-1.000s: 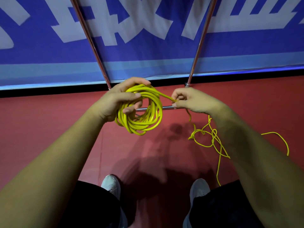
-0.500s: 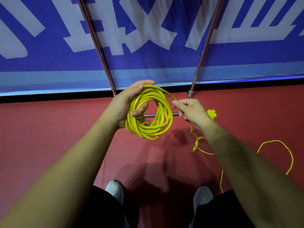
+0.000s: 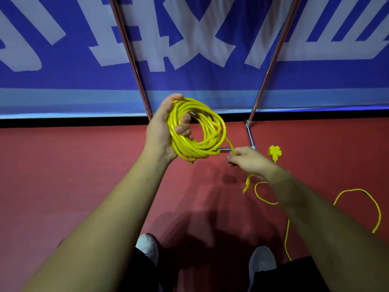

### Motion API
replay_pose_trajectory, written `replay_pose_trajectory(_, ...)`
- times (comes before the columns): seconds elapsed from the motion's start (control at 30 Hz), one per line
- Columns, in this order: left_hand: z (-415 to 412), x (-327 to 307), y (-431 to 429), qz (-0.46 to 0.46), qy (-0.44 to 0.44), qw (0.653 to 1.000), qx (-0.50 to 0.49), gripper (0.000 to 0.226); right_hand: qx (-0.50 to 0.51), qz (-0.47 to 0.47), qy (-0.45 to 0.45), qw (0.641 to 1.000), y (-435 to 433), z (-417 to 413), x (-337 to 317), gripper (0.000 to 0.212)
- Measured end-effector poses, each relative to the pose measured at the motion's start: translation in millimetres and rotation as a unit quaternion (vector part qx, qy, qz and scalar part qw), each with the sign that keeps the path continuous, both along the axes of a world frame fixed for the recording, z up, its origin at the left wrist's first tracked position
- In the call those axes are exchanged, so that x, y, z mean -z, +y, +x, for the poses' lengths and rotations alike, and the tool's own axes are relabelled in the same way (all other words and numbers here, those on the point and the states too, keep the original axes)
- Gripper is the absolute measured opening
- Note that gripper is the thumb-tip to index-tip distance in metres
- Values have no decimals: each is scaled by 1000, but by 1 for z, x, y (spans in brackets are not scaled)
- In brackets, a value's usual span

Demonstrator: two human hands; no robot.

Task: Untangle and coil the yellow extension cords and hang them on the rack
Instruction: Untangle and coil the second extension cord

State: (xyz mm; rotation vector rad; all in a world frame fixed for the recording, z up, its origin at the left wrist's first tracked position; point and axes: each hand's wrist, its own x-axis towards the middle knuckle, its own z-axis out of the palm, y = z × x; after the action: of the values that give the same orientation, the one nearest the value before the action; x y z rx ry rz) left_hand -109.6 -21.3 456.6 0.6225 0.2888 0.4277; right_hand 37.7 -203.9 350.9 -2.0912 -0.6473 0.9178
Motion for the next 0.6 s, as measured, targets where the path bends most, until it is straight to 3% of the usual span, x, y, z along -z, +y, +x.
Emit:
replay_pose_trajectory(0.13,6,1,28,-108,-23,993,-28,17,22,4,-11,1000,-11,15,7,15)
replay_pose_trajectory(0.33,14,7,41,-132,-39,987,-76,18,-81,-23,46,995,1,-5,-3,21)
replay_pose_trajectory(0.47,17,-2,30,-10,-39,986,-160,11,-129,0,56,990,17,-38,-27,17)
replay_pose_trajectory(0.6,11,-4,31,119,16,977,-175,12,-198,10,102,975,25,-57,-50,22)
